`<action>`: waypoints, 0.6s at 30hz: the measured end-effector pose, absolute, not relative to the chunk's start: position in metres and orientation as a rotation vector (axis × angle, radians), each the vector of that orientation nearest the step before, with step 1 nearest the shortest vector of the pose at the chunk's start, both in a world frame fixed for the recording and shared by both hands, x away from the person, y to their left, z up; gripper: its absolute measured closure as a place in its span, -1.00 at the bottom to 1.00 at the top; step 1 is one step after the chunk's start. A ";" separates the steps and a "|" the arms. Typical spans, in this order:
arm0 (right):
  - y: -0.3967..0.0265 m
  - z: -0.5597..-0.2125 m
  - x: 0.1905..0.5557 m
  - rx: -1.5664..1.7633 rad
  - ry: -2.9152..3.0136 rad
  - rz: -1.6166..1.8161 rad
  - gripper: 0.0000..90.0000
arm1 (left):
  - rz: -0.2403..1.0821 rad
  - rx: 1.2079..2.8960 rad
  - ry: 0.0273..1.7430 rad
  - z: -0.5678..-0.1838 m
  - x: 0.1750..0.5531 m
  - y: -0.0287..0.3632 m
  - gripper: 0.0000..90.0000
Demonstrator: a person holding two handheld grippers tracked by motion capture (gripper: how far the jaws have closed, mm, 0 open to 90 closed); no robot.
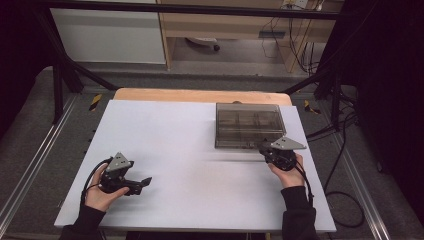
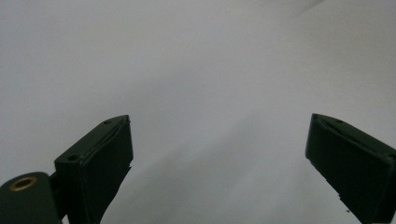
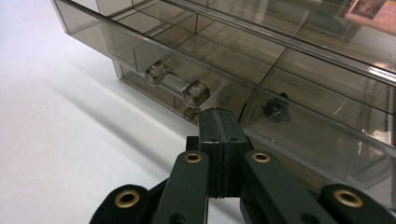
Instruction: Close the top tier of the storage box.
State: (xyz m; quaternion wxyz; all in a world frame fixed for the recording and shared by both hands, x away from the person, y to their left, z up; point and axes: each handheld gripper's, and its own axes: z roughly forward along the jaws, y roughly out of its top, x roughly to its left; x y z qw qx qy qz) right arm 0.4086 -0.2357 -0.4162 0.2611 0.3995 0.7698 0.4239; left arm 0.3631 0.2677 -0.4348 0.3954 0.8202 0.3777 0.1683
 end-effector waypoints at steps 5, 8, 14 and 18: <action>-0.236 -0.417 0.411 1.079 2.080 1.149 1.00 | 0.427 2.081 0.957 -0.435 0.363 0.267 -0.84; -0.236 -0.417 0.412 1.083 2.078 1.145 1.00 | 0.427 2.080 0.957 -0.435 0.363 0.267 -0.84; -0.236 -0.418 0.414 1.084 2.076 1.147 1.00 | 0.426 2.084 0.956 -0.436 0.363 0.267 -0.84; -0.236 -0.418 0.416 1.087 2.076 1.146 1.00 | 0.425 2.084 0.957 -0.436 0.363 0.267 -0.84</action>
